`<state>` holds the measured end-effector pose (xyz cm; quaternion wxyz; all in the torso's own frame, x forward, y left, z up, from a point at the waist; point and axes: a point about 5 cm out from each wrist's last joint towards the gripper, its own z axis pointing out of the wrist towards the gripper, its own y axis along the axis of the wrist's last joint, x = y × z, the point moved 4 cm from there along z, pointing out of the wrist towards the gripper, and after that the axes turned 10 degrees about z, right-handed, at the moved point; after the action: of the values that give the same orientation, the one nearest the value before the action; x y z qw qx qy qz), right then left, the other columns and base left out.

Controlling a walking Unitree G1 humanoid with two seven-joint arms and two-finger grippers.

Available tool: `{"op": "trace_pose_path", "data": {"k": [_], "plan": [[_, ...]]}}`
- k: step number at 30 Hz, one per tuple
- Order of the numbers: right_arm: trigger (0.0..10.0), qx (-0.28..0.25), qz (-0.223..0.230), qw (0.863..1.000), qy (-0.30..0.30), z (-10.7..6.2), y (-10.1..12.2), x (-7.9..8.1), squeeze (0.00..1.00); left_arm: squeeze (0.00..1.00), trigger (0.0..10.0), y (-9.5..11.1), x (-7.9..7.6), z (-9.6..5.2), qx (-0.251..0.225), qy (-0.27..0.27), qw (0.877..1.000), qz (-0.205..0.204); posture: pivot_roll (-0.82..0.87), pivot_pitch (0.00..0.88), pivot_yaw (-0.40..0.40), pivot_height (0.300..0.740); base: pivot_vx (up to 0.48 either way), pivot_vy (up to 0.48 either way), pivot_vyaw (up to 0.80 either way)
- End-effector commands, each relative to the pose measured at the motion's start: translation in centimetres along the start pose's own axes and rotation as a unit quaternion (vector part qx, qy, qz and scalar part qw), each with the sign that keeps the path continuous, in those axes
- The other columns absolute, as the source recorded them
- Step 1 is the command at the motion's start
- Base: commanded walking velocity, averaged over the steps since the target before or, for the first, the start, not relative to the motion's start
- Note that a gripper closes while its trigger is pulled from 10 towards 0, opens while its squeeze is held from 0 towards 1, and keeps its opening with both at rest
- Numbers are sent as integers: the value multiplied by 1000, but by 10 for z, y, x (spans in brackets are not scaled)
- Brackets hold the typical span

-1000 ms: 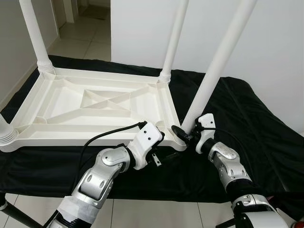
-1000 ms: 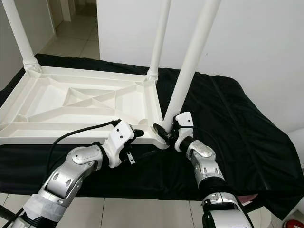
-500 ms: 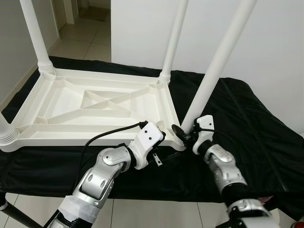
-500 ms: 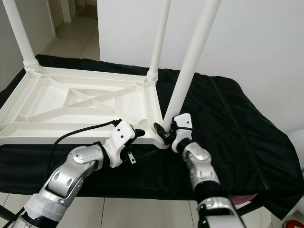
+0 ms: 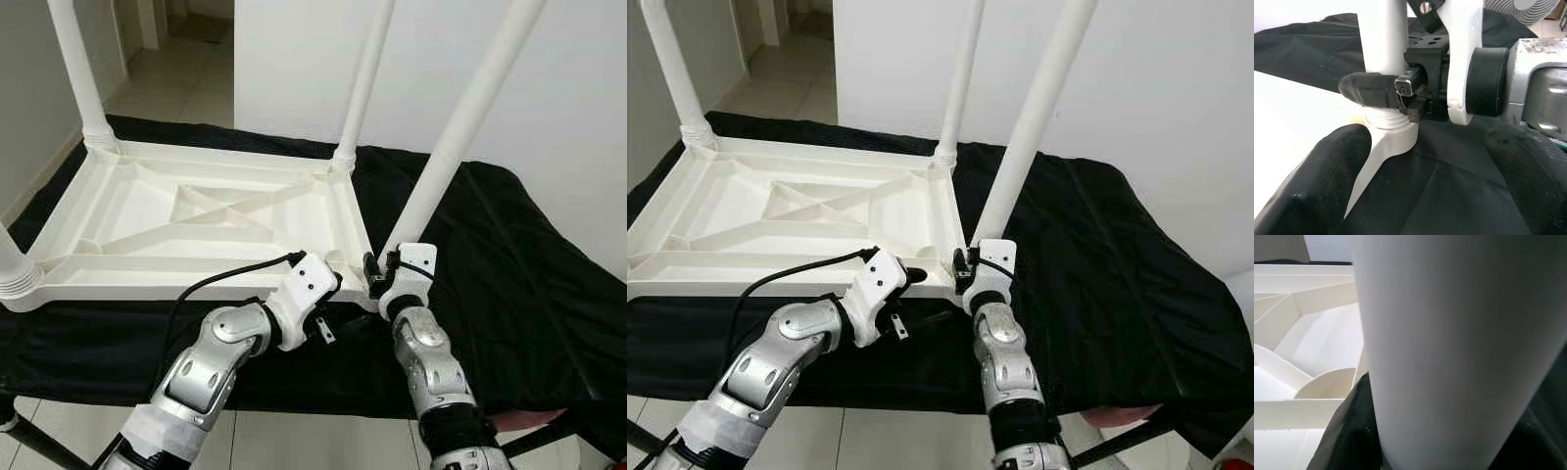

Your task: Building children table

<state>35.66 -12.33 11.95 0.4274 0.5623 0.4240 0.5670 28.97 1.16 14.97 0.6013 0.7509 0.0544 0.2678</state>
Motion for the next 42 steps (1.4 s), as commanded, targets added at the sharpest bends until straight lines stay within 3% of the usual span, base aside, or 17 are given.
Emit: {"op": "trace_pose_path", "data": {"k": [1, 6, 8, 17, 19, 22, 23, 27, 30, 32, 42], "plan": [[10000, 31, 17, 999, -10, -8, -17, -1, 0, 0, 10000, -1, 0, 1, 5, 13, 1000, 3, 11, 0, -127, 740, 0, 0, 0], [10000, 33, 26, 999, -2, -12, -16, 3, 0, 0, 10000, -2, 0, 0, 6, 16, 1000, 2, 12, 0, -127, 740, 0, 0, 0], [10000, 17, 21, 1000, 3, -11, -8, 1, 1000, 0, 10000, -2, -1, 0, 7, 14, 1000, 2, 13, 0, -129, 740, 0, 0, 0], [10000, 7, 28, 1000, 1, -13, 0, -5, 1000, 0, 10000, -2, -1, 0, 7, 15, 1000, 2, 13, 0, -129, 740, 0, 0, 0], [10000, -6, 20, 999, 47, -17, 8, 0, 1000, 0, 10000, -3, -1, 0, 8, 17, 1000, 2, 14, 0, -132, 740, 0, 0, 0], [10000, -6, 17, 998, 68, -19, 9, 1, 1000, 0, 10000, -3, -2, 0, 9, 17, 1000, 1, 14, 0, -132, 740, 0, 0, 0], [10000, -7, 6, 995, 100, -21, 11, 2, 0, 0, 10000, -3, -1, 0, 10, 17, 1000, 3, 12, 0, -129, 740, 0, 0, 0], [10000, -1, 0, 992, 128, -23, 12, 1, 0, 0, 10000, -4, 0, -1, 10, 18, 1000, 4, 12, 0, -129, 740, 0, 0, 0], [10000, 5, -26, 981, 191, -23, 14, -1, 0, 0, 10000, -4, 4, -3, 13, 19, 1000, 7, 1, 0, -107, 740, 0, 0, 0], [10000, 5, -26, 981, 191, -23, 14, -1, 0, 0, 10000, -4, 4, -3, 13, 19, 1000, 7, 1, 0, -107, 740, 0, 0, 0], [10000, 52, -64, 955, 284, -8, 6, -9, 0, 0, 10000, -1, 11, -1, 9, 22, 1000, 14, -3, 0, -85, 740, 0, 0, 0]]}}
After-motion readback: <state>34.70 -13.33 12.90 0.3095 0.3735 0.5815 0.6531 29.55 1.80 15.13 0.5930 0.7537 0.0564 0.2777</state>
